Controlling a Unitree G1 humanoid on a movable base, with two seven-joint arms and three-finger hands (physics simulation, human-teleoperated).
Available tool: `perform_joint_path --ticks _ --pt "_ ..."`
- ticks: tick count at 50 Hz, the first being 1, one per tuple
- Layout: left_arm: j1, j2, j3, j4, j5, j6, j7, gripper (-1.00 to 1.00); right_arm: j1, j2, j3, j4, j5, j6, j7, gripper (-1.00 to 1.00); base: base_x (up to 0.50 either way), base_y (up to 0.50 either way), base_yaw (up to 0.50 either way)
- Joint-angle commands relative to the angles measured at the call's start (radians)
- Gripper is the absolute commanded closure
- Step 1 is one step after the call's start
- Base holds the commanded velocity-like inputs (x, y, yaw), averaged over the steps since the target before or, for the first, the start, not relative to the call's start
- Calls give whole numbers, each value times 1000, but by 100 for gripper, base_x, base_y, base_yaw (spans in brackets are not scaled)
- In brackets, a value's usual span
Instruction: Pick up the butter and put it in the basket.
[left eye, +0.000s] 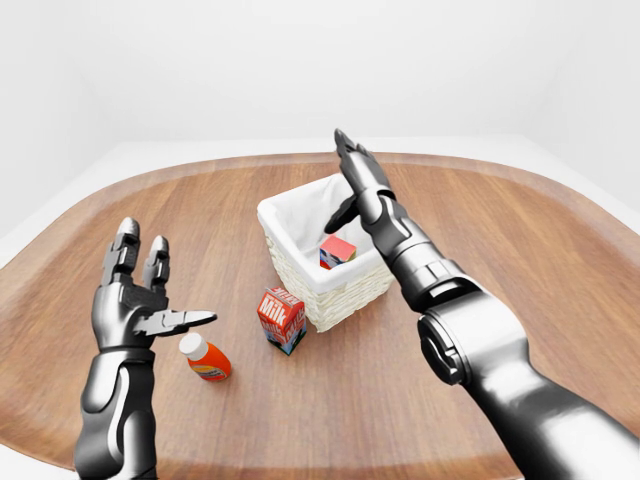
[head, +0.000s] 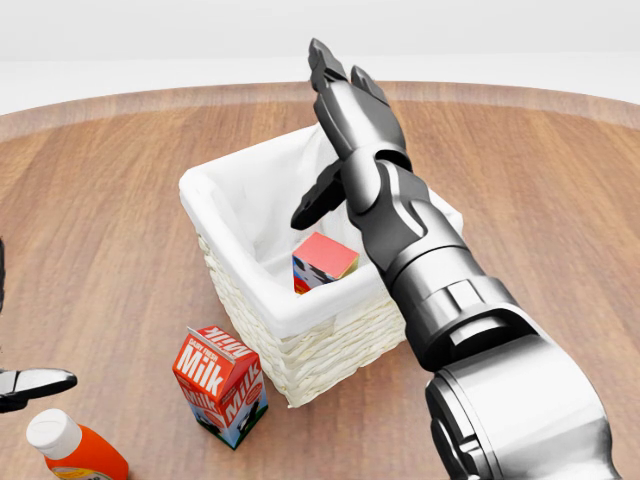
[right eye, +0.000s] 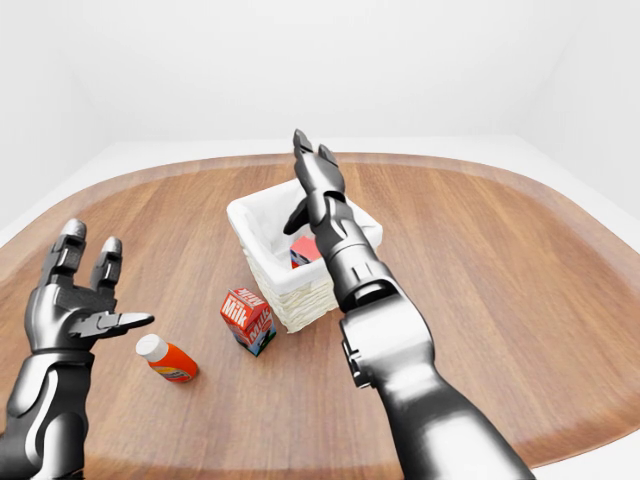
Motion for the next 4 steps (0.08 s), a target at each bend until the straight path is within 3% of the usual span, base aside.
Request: perform_joint_path --ticks 1,4 --pt "-81 -20 -119 -18 57 0 79 -100 94 -59 -1 -233 125 -14 101 -100 0 0 0" --pt "-108 -29 -157 -11 74 0 104 -100 184 -67 1 -414 153 32 158 -100 0 0 0"
